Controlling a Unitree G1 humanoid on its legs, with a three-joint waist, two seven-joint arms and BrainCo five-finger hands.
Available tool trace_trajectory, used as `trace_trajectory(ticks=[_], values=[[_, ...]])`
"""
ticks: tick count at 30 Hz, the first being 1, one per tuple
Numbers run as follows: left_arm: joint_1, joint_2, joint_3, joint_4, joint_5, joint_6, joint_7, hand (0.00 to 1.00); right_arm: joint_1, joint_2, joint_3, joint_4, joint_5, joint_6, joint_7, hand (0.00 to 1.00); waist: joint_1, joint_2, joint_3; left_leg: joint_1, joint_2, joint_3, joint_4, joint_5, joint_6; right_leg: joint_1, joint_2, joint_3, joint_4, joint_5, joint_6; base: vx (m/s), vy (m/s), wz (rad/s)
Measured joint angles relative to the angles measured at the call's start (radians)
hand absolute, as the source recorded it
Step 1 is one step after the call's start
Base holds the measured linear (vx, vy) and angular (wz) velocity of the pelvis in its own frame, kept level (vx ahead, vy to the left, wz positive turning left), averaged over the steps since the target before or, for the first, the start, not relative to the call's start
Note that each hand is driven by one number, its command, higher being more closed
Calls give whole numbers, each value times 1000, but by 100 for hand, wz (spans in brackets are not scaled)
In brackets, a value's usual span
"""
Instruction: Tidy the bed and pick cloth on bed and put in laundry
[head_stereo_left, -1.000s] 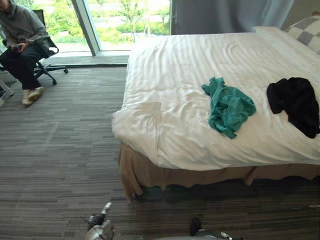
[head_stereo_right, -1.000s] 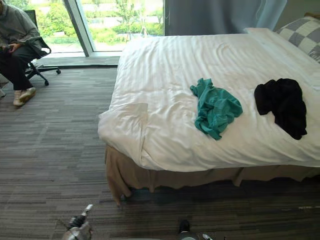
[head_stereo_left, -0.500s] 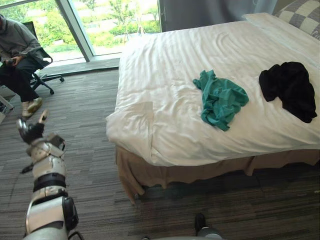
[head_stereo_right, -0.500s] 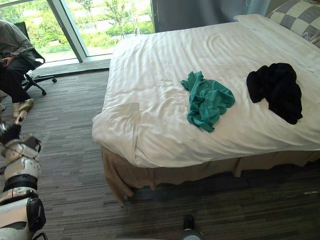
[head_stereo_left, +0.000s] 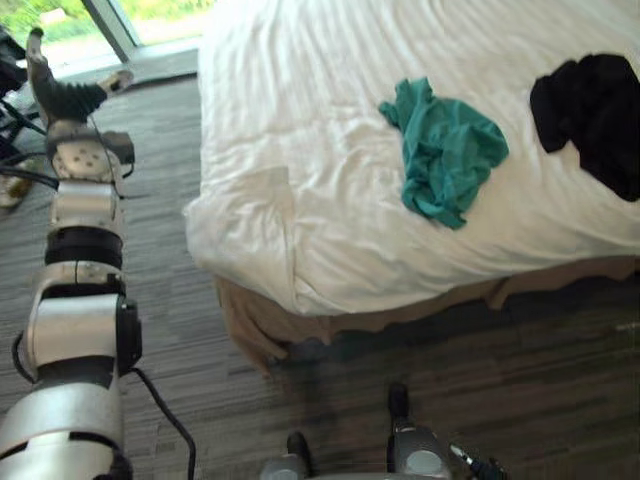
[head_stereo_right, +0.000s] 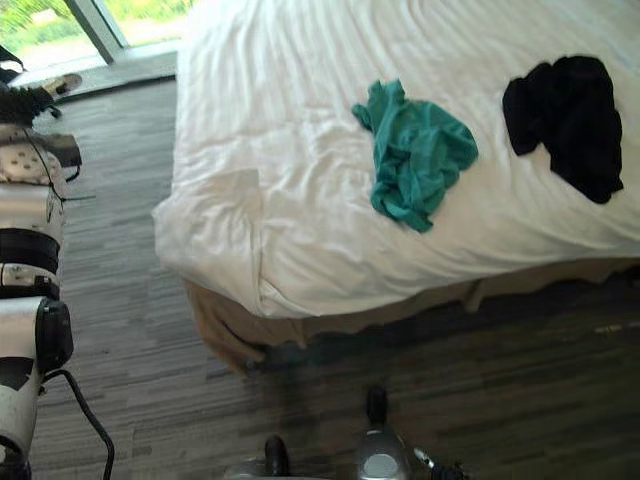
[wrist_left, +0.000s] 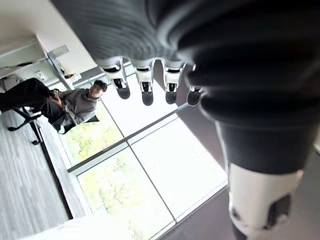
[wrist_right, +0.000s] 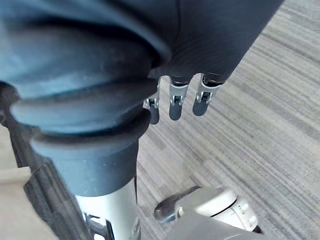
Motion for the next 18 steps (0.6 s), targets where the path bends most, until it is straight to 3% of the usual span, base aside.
trace_trajectory(ticks=[2, 9, 18], values=[[-30, 2, -4, 4, 7, 6, -4, 0, 0, 11, 5, 0, 5, -2, -1, 0, -13, -9, 34, -32, 0, 0, 9, 2, 2, -35, -2, 3, 13, 1, -2, -63, -29, -2], [-62, -14, -24, 4, 125, 39, -23, 0, 1, 25, 5, -22, 10, -11, -2, 0, -13, -12, 88, -109, 0, 12, 20, 6, 4, -129, -6, 15, 53, 0, -3, -9, -13, -2], [-119, -138, -23, 4, 248, 80, -60, 0, 0, 47, 26, -123, 63, -36, -3, 0, 16, -22, 128, -231, 4, 33, 55, 6, 4, -246, -32, 11, 87, 0, -2, -9, -2, 5]])
